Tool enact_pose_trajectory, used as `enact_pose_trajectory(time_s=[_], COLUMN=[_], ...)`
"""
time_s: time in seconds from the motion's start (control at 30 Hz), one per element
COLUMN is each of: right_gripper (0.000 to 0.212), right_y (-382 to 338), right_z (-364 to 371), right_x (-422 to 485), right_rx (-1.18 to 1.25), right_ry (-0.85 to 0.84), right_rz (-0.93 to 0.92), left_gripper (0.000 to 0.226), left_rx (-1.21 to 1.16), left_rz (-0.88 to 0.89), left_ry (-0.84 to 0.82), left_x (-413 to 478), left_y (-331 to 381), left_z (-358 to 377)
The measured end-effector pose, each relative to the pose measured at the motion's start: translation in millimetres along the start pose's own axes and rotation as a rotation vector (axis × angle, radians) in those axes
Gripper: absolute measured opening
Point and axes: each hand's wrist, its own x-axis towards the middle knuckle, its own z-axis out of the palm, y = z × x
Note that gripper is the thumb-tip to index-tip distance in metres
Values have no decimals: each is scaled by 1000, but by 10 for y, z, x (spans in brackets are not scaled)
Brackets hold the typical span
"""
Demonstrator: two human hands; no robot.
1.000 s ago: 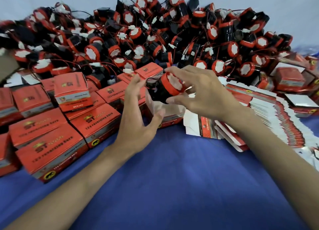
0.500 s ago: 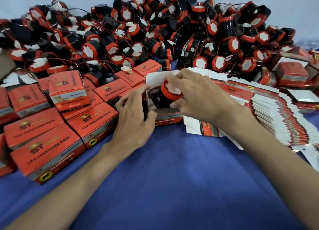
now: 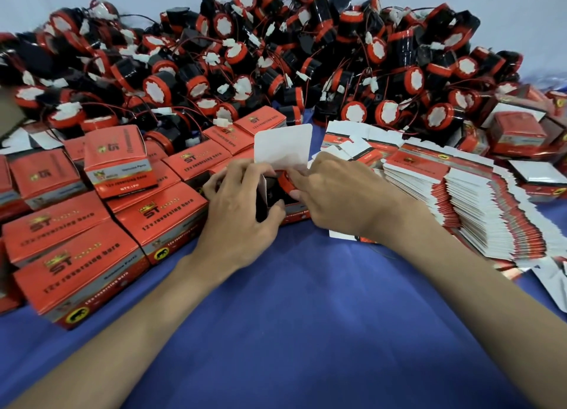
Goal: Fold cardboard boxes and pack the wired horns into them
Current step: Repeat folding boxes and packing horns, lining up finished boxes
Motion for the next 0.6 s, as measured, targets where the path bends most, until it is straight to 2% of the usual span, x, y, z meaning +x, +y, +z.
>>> enact_pose_trajectory(time_s=[0.1,0.2,0.37,0.47,0.6], right_gripper=[28,31,36,41,38], right_y=[32,7,-127,-135,-127], right_z=[21,49,120,101,88], right_x=[50,53,49,75,103], right_rx=[43,73,120,220,159], right_ry=[-52,-14,109,82,77], right_rz=[-11,38,157,176,174], left_gripper=[33,23,24,21,18], left_rx=[-10,-14,-26,-21,-21], left_rz=[-3,0,18,27,27], left_ry=[8,44,66,68,61], left_x=[-1,6,5,-3,-11], left_y=[-9,-14,-16,-28,-34], left_z=[8,12,32,32,22])
